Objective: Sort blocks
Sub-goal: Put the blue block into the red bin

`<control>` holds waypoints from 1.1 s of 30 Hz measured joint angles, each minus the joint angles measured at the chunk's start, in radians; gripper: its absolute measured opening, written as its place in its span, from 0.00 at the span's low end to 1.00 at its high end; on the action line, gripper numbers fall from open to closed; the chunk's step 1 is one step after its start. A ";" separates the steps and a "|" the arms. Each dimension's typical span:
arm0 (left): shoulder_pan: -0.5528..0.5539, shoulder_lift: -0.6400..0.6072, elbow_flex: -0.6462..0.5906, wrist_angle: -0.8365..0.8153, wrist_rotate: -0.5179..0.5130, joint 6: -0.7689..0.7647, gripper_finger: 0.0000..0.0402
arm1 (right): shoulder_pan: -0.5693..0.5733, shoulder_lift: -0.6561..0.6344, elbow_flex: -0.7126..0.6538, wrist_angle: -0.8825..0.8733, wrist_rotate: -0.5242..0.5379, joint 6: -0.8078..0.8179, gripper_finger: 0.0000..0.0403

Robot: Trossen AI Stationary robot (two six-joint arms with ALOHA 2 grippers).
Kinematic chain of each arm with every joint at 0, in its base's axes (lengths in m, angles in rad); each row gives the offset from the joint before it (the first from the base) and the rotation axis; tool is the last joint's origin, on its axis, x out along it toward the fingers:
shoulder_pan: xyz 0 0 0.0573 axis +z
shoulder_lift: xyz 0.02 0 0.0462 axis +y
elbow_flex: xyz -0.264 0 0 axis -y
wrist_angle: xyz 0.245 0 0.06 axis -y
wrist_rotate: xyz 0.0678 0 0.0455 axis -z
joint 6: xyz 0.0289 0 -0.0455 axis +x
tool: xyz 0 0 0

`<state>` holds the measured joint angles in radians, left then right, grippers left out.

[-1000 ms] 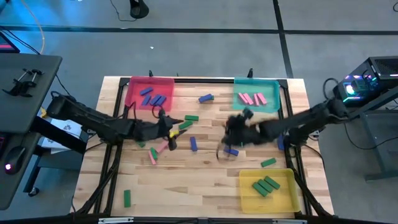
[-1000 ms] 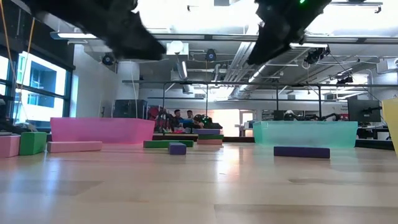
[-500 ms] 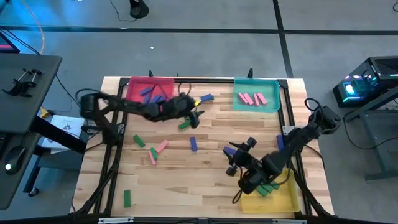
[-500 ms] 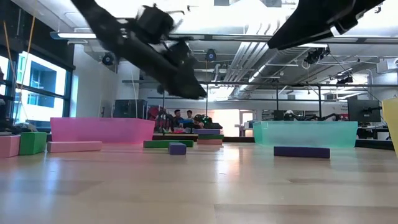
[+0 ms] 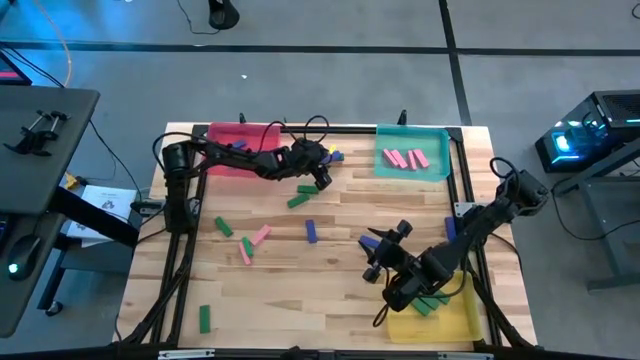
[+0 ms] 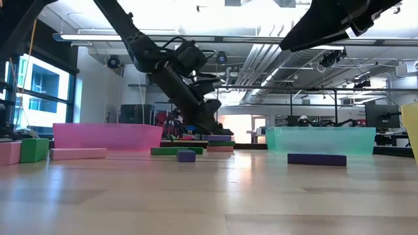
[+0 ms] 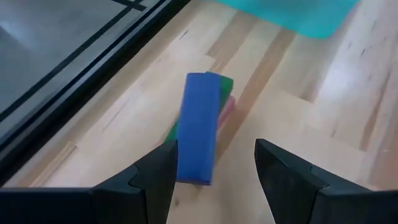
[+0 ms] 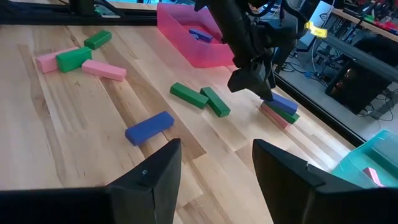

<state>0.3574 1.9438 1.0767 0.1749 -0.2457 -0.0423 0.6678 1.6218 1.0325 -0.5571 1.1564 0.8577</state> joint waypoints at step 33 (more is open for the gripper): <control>0.046 0.047 0.001 0.002 0.076 0.021 0.44 | 0.000 0.000 0.000 0.002 -0.001 -0.002 0.46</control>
<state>0.4035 1.9903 1.0779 0.1767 -0.1698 -0.0212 0.6678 1.6218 1.0325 -0.5549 1.1558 0.8557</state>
